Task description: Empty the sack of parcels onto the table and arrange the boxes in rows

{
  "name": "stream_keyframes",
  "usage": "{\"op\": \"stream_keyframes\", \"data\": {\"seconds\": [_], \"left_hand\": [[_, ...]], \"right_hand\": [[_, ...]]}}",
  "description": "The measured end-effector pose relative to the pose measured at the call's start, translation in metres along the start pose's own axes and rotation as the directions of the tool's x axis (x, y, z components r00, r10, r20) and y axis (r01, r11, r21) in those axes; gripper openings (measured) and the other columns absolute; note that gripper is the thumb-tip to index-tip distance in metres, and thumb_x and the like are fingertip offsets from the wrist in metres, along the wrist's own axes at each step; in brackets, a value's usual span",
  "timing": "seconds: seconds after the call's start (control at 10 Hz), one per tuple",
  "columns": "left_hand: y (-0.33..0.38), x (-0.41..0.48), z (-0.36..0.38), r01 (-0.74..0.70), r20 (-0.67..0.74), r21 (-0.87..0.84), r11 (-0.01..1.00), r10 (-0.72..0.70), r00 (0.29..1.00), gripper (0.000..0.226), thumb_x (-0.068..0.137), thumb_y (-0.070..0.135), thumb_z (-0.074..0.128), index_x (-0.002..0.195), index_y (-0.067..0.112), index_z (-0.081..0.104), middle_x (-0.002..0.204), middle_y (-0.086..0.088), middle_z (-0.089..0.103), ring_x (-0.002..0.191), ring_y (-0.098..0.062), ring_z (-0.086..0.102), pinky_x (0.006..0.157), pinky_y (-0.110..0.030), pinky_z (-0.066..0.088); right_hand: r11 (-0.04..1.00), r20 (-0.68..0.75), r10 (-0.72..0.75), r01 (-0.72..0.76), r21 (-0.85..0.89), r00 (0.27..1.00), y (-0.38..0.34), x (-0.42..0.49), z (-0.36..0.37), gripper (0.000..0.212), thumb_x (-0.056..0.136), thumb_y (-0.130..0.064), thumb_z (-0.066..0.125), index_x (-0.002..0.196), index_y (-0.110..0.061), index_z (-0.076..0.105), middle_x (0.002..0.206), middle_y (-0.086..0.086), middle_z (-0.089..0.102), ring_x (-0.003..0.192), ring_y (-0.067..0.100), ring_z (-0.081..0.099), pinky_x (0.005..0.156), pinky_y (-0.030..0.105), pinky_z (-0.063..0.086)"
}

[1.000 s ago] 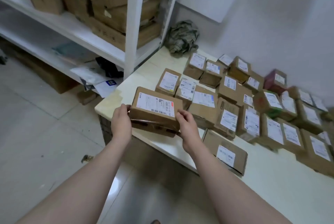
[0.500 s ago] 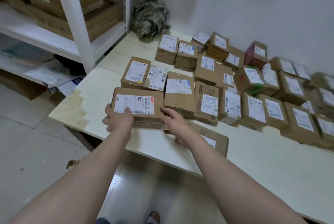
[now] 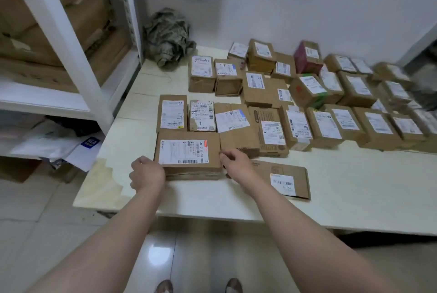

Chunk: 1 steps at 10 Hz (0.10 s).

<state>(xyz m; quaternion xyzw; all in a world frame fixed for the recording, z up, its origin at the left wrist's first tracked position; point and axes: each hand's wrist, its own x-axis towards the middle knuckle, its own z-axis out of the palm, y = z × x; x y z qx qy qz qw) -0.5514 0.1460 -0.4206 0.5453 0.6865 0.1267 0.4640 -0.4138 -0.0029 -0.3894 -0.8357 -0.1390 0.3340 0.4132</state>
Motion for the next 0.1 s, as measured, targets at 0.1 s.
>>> {"op": "stream_keyframes", "data": {"seconds": [0.1], "left_hand": [[-0.0106, 0.0038, -0.0167, 0.056, 0.043, 0.118, 0.991, -0.062, 0.997, 0.057, 0.094, 0.012, 0.047, 0.148, 0.014, 0.032, 0.147, -0.021, 0.035, 0.133, -0.041, 0.035, 0.106, -0.048, 0.035]], "right_hand": [[1.000, -0.086, 0.020, -0.019, 0.014, 0.996, -0.0022, -0.0103, -0.0021, 0.025, 0.098, -0.026, 0.052, 0.119, -0.019, 0.063, 0.114, -0.006, 0.063, 0.103, 0.018, 0.059, 0.099, 0.043, 0.051]]}}
